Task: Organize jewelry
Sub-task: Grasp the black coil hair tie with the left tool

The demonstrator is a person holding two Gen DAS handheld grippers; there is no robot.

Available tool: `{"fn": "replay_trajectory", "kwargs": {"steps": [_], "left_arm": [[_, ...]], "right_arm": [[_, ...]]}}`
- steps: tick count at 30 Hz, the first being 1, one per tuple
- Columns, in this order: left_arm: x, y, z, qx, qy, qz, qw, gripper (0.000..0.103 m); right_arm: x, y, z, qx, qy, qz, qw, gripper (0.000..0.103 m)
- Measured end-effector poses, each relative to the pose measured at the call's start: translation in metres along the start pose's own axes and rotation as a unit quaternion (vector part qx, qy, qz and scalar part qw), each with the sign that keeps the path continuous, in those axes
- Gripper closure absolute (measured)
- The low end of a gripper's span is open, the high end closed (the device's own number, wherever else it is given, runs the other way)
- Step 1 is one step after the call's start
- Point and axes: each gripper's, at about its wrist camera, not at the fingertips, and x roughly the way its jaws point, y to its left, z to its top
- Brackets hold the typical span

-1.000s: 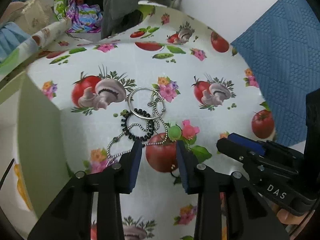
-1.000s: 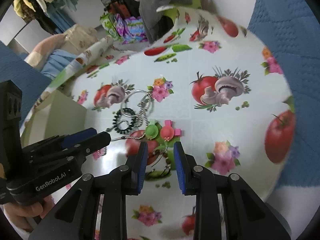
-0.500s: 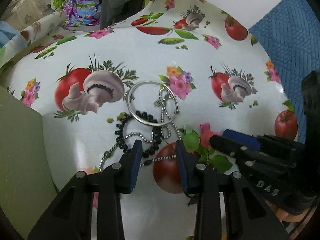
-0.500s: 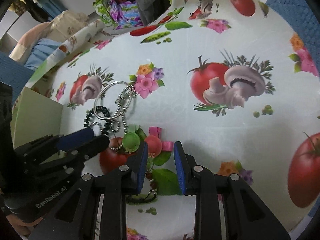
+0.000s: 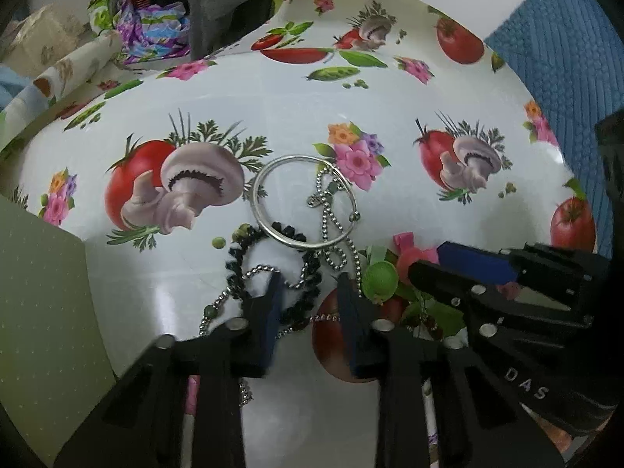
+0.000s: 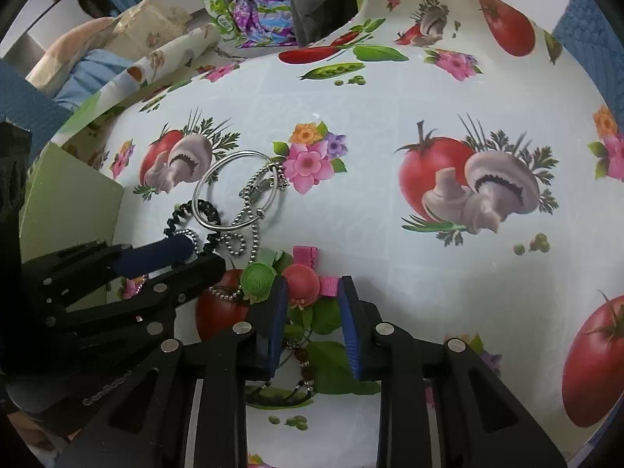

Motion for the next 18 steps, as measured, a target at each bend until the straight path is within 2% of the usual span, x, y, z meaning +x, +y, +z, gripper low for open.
{"fn": "replay_trajectory", "kwargs": {"steps": [1, 2, 6, 18], "left_arm": [[0.001, -0.001, 0.0, 0.004, 0.001, 0.004, 1.0, 0.087], [0.001, -0.002, 0.0, 0.007, 0.001, 0.006, 1.0, 0.088], [0.001, -0.012, -0.003, 0.04, 0.002, 0.037, 0.9985, 0.094], [-0.033, -0.007, -0.007, 0.002, -0.015, 0.01, 0.9998, 0.095]], "right_arm": [[-0.001, 0.0, 0.0, 0.002, -0.001, -0.001, 1.0, 0.085], [-0.003, -0.001, -0.001, 0.006, -0.001, -0.001, 1.0, 0.102], [-0.008, -0.005, -0.004, 0.017, 0.001, -0.006, 1.0, 0.101], [-0.032, -0.002, -0.016, 0.03, -0.015, -0.002, 0.999, 0.101]]}}
